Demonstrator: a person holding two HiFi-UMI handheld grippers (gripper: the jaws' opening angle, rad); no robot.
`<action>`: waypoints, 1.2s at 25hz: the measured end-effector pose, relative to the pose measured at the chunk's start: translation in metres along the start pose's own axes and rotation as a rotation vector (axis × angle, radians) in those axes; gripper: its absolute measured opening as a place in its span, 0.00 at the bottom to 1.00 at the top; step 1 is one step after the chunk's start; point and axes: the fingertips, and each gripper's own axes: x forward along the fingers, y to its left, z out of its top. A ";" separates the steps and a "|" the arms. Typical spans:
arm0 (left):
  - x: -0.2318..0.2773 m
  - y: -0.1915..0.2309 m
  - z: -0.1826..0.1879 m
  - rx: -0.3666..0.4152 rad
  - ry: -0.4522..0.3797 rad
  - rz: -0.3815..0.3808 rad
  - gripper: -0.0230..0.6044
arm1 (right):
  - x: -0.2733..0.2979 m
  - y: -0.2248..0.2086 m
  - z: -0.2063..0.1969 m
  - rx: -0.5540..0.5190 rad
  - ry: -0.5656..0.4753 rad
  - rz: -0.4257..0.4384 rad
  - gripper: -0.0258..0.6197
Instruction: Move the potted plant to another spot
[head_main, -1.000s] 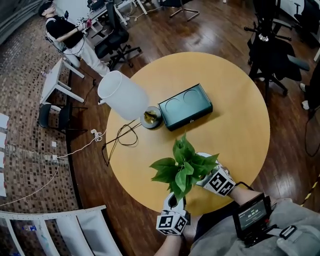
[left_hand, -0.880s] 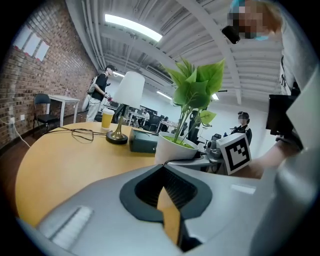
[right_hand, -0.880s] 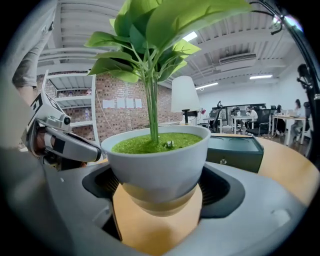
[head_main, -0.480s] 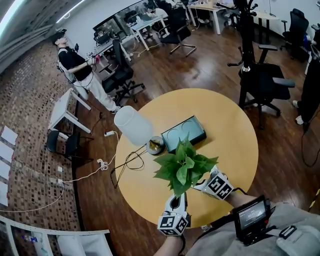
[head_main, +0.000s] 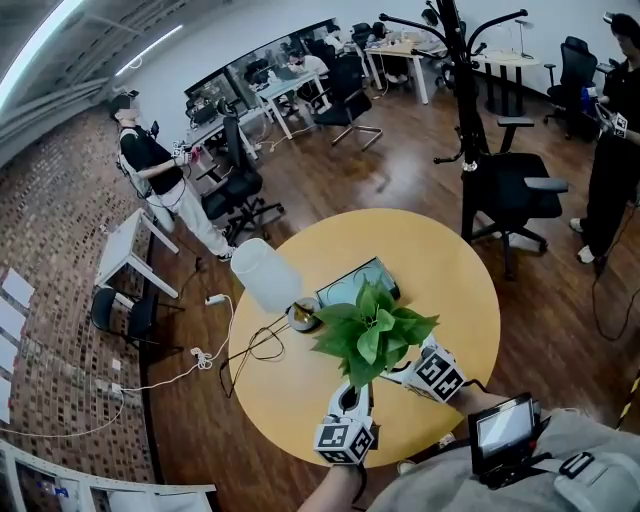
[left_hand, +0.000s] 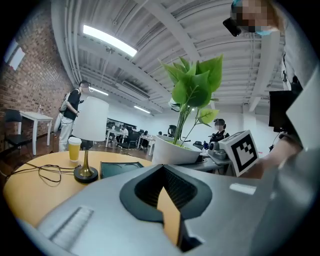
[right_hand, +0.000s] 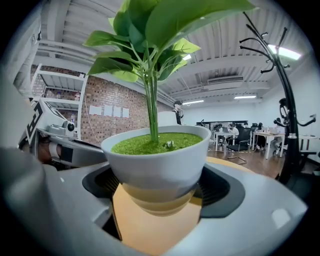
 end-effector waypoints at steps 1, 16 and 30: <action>0.000 -0.005 0.005 0.003 -0.002 -0.010 0.03 | -0.005 -0.001 0.005 0.002 -0.001 -0.007 0.78; 0.006 -0.061 -0.009 0.025 0.000 -0.223 0.03 | -0.080 -0.013 -0.019 0.035 0.020 -0.221 0.78; 0.120 -0.103 0.006 0.043 -0.013 -0.187 0.03 | -0.110 -0.133 -0.022 0.016 0.016 -0.198 0.78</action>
